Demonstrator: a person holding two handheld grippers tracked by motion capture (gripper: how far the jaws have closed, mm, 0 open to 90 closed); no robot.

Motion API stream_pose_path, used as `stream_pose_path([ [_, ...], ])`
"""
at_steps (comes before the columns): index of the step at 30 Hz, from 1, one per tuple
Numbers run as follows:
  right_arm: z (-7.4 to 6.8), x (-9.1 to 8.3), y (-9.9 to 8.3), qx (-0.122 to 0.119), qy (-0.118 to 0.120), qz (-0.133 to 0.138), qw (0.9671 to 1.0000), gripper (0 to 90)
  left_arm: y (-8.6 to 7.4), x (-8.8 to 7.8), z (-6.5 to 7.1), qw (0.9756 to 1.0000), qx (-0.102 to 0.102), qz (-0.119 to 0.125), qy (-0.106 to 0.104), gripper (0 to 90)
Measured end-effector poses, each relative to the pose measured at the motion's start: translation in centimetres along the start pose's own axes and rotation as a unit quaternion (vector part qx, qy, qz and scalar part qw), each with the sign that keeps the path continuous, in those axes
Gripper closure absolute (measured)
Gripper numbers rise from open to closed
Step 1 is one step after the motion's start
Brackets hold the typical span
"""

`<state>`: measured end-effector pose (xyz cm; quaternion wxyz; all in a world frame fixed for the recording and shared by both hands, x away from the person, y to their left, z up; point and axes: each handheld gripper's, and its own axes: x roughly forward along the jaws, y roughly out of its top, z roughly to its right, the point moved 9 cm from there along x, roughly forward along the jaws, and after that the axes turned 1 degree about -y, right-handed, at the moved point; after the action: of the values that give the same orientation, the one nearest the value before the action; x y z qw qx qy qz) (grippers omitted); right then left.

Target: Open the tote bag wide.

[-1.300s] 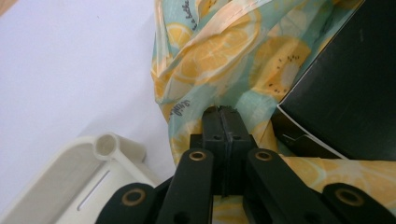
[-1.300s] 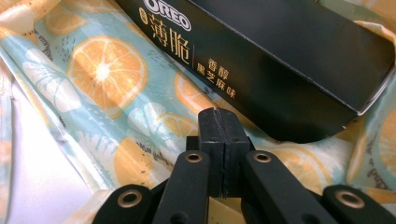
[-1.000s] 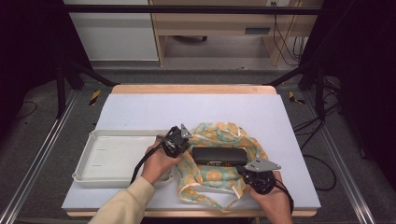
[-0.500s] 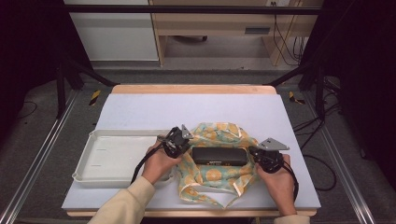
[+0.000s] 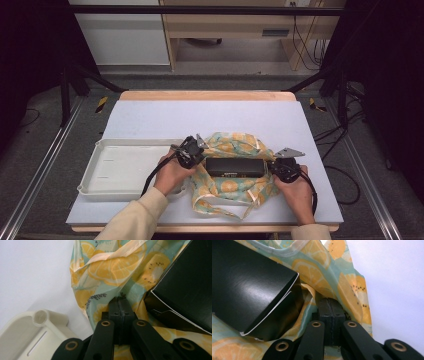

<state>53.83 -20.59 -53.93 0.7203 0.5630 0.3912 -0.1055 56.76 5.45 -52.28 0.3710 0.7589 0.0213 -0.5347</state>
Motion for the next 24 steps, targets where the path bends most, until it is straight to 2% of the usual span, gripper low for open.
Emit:
stream_pose_path([
  [4, -0.1, 0.0, 0.0, 0.002, 0.000, 0.004, 1.0000, 90.0, -0.1, 0.1, 0.0, 1.0000, 0.003, -0.005, -0.002, 90.0],
  [8, -0.1, -0.6, 0.3, -0.002, 0.000, 0.021, 0.9998, 90.0, -0.2, 0.1, 0.0, 1.0000, 0.002, -0.007, -0.003, 90.0],
  [13, -1.4, -3.9, 1.2, -0.017, -0.004, 0.067, 0.9976, 90.0, -0.2, 0.1, 0.0, 1.0000, 0.006, -0.005, -0.001, 90.0],
  [14, -1.4, -3.9, 1.2, -0.017, -0.004, 0.067, 0.9976, 90.0, -0.2, 0.1, 0.0, 1.0000, 0.006, -0.005, -0.001, 90.0],
  [15, -2.0, -4.8, 1.0, -0.026, -0.006, 0.071, 0.9971, 90.0, -0.2, 0.1, 0.0, 1.0000, 0.004, -0.005, -0.003, 90.0],
  [16, -2.0, -4.8, 1.0, -0.026, -0.006, 0.071, 0.9971, 90.0, -0.2, 0.1, 0.0, 1.0000, 0.004, -0.005, -0.003, 90.0],
  [18, -2.7, -4.8, -0.2, -0.030, 0.000, 0.052, 0.9982, 90.0, -0.2, 0.1, 0.0, 1.0000, 0.005, -0.006, 0.000, 90.0],
  [20, -2.7, -4.4, -1.1, -0.028, -0.001, 0.028, 0.9992, 90.0, -0.2, 0.1, 0.0, 1.0000, 0.005, -0.006, -0.002, 90.0],
  [21, -2.7, -4.2, -1.5, -0.021, 0.003, 0.020, 0.9996, 90.0, -0.2, 0.0, 0.0, 1.0000, 0.002, -0.005, -0.004, 90.0],
  [24, -2.7, -3.5, -2.1, -0.022, 0.014, 0.001, 0.9997, 90.0, -0.2, 0.0, 0.0, 1.0000, -0.001, -0.003, -0.005, 90.0],
])
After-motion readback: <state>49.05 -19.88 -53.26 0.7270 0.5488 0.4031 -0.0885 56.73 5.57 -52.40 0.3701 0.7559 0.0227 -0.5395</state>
